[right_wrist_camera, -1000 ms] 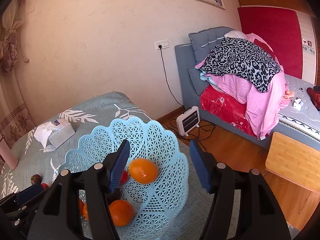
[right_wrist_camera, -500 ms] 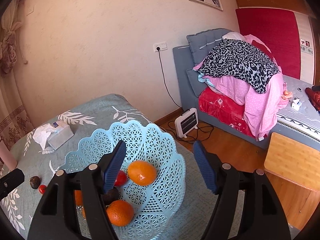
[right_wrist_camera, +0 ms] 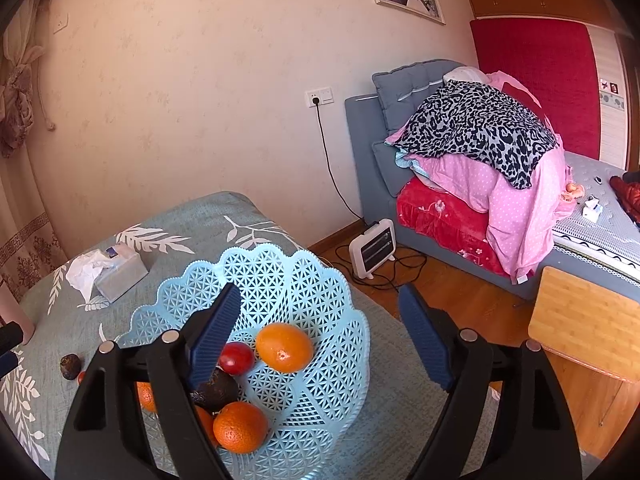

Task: Organize fruits
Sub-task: 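Move the left tool to the dark avocado and grasp it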

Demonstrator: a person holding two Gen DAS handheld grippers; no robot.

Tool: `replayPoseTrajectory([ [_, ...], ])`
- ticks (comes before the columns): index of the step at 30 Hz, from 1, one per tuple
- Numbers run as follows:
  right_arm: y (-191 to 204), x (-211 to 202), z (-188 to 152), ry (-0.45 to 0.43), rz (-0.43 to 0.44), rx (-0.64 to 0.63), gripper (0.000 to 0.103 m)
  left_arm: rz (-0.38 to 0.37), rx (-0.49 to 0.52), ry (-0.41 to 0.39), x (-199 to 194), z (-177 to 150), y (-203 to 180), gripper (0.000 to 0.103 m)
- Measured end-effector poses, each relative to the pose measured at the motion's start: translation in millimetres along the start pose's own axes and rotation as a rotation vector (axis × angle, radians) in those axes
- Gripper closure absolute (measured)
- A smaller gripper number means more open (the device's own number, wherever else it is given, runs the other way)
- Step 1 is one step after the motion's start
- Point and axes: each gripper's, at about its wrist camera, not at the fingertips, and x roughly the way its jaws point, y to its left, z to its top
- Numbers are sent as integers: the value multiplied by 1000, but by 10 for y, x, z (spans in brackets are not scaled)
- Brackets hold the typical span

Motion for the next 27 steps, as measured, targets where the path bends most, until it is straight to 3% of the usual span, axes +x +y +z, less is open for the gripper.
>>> replayPoseTrajectory([
  [6, -1, 1, -5, 3, 1, -2, 21, 65, -27, 31, 154, 60, 204, 14],
  [15, 17, 10, -19, 9, 7, -9, 21, 112, -43, 155, 667, 96, 438, 20],
  [19, 27, 28, -24, 14, 9, -14, 21, 148, -33, 242, 930, 81, 491, 35],
  [21, 36, 34, -30, 17, 10, -18, 21, 143, -34, 265, 1030, 72, 515, 36],
  [24, 49, 40, -37, 20, 12, -26, 21, 146, -10, 246, 1075, 82, 491, 37],
  [27, 71, 41, -45, 20, 13, -36, 21, 168, 9, 237, 1092, 78, 491, 54],
])
